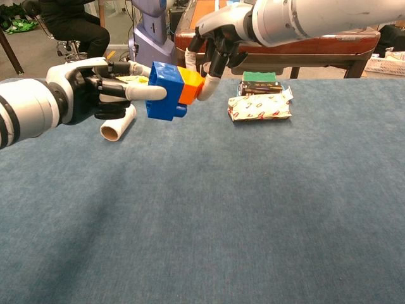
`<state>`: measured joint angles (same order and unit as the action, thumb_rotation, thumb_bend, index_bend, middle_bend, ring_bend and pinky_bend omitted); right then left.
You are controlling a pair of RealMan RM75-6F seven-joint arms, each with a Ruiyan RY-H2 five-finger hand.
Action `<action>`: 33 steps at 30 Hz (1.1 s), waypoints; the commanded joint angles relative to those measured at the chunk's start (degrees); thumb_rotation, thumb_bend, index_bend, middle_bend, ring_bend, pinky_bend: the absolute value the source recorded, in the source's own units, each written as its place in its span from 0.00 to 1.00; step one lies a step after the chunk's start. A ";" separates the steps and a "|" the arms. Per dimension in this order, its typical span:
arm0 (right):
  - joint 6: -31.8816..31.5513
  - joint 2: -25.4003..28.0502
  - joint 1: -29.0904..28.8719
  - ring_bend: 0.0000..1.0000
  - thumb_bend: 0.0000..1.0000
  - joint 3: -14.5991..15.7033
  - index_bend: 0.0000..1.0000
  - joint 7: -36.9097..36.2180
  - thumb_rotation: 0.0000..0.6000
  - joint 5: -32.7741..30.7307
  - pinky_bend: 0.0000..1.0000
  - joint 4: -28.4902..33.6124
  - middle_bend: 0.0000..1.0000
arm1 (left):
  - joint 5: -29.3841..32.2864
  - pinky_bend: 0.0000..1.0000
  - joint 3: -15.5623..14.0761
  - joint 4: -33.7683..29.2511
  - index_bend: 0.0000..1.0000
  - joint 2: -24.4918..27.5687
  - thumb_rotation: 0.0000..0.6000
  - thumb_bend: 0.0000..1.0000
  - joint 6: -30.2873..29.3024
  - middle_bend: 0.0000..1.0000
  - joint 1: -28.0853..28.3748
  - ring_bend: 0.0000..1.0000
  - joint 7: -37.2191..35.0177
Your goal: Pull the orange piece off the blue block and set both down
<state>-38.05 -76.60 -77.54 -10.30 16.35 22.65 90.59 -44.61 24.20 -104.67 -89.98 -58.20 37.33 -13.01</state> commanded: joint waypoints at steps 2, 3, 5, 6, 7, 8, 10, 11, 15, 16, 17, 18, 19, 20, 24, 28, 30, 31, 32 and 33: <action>0.14 0.09 -0.01 1.00 0.18 0.14 0.59 -0.12 1.00 0.06 1.00 -0.01 1.00 | 0.21 1.00 0.20 -0.09 0.64 0.17 1.00 0.16 -0.07 1.00 -0.15 1.00 -0.26; 0.16 0.11 -0.02 1.00 0.19 0.19 0.59 -0.17 1.00 0.09 1.00 -0.04 1.00 | 0.26 1.00 0.20 -0.10 0.64 0.25 1.00 0.16 -0.05 1.00 -0.20 1.00 -0.29; 0.21 0.14 0.02 1.00 0.22 0.23 0.59 -0.34 1.00 0.17 1.00 -0.08 1.00 | 0.32 1.00 0.16 -0.11 0.64 0.35 1.00 0.16 -0.04 1.00 -0.28 1.00 -0.31; 0.23 0.14 0.05 1.00 0.24 0.23 0.59 -0.43 1.00 0.23 1.00 -0.08 1.00 | 0.35 1.00 0.13 -0.12 0.64 0.36 1.00 0.16 -0.01 1.00 -0.30 1.00 -0.33; 0.28 0.15 0.07 1.00 0.25 0.25 0.60 -0.52 1.00 0.28 1.00 -0.11 1.00 | 0.37 1.00 0.10 -0.11 0.64 0.38 1.00 0.16 0.02 1.00 -0.32 1.00 -0.35; 0.33 0.15 0.08 1.00 0.26 0.27 0.60 -0.58 1.00 0.32 1.00 -0.14 1.00 | 0.36 1.00 0.07 -0.06 0.64 0.38 1.00 0.16 0.01 1.00 -0.33 1.00 -0.33; 0.38 0.10 0.11 1.00 0.28 0.34 0.61 -0.71 1.00 0.46 1.00 -0.21 1.00 | 0.37 1.00 -0.04 0.00 0.64 0.35 1.00 0.16 0.07 1.00 -0.38 1.00 -0.38; 0.42 0.07 0.12 1.00 0.29 0.36 0.61 -0.77 1.00 0.51 1.00 -0.25 1.00 | 0.38 1.00 -0.06 0.06 0.64 0.34 1.00 0.16 0.11 1.00 -0.40 1.00 -0.42; 0.67 -0.08 0.07 1.00 0.35 0.49 0.63 -0.98 1.00 0.63 1.00 -0.55 1.00 | 0.36 1.00 -0.14 0.20 0.64 0.30 1.00 0.16 0.08 1.00 -0.49 1.00 -0.49; 0.75 -0.12 0.03 1.00 0.36 0.53 0.63 -1.00 1.00 0.62 1.00 -0.63 1.00 | 0.34 1.00 -0.19 0.21 0.64 0.32 1.00 0.16 0.10 1.00 -0.51 1.00 -0.47; 0.83 -0.19 -0.03 1.00 0.38 0.60 0.63 -1.00 1.00 0.61 1.00 -0.76 1.00 | 0.29 1.00 -0.22 0.21 0.64 0.35 1.00 0.16 0.12 1.00 -0.54 1.00 -0.47; 0.89 -0.25 -0.09 1.00 0.39 0.65 0.64 -0.99 1.00 0.59 1.00 -0.83 1.00 | 0.26 1.00 -0.24 0.21 0.64 0.34 1.00 0.16 0.10 1.00 -0.56 1.00 -0.48; 0.95 -0.28 -0.16 1.00 0.40 0.73 0.64 -0.95 1.00 0.56 1.00 -0.87 1.00 | 0.23 1.00 -0.29 0.23 0.64 0.34 1.00 0.16 0.10 1.00 -0.57 1.00 -0.43; 1.00 -0.32 -0.25 1.00 0.42 0.80 0.64 -0.89 1.00 0.51 1.00 -0.93 1.00 | 0.22 1.00 -0.33 0.25 0.64 0.35 1.00 0.16 0.12 1.00 -0.57 1.00 -0.39; 1.05 -0.38 -0.69 1.00 0.46 1.17 0.66 -0.53 1.00 0.06 1.00 -0.94 1.00 | 0.09 1.00 -0.49 0.40 0.64 0.28 1.00 0.16 0.07 1.00 -0.64 1.00 -0.34; 1.03 -0.24 -1.08 1.00 0.49 1.74 0.68 -0.03 1.00 -0.51 1.00 -0.89 1.00 | 0.17 1.00 -0.60 0.61 0.64 0.30 1.00 0.16 0.04 1.00 -0.85 1.00 -0.47; 0.91 -0.20 -1.20 1.00 0.50 1.96 0.69 0.11 1.00 -0.78 1.00 -0.86 1.00 | 0.30 1.00 -0.59 0.70 0.64 0.37 1.00 0.16 0.12 1.00 -0.95 1.00 -0.59; 0.86 -0.18 -1.23 1.00 0.50 2.04 0.70 0.15 1.00 -0.87 1.00 -0.86 1.00 | 0.32 1.00 -0.59 0.74 0.64 0.40 1.00 0.16 0.13 1.00 -0.98 1.00 -0.62; 0.82 -0.17 -1.26 1.00 0.51 2.16 0.71 0.22 1.00 -0.95 1.00 -0.86 1.00 | 0.36 1.00 -0.58 0.79 0.64 0.41 1.00 0.16 0.12 1.00 -1.03 1.00 -0.65; 0.81 -0.15 -1.28 1.00 0.51 2.26 0.71 0.28 1.00 -0.98 1.00 -0.85 1.00 | 0.40 1.00 -0.58 0.81 0.64 0.43 1.00 0.16 0.16 1.00 -1.05 1.00 -0.68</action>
<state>-37.22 -76.76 -78.81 -8.07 16.60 21.69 89.73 -44.21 23.61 -103.86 -89.55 -58.04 36.28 -13.68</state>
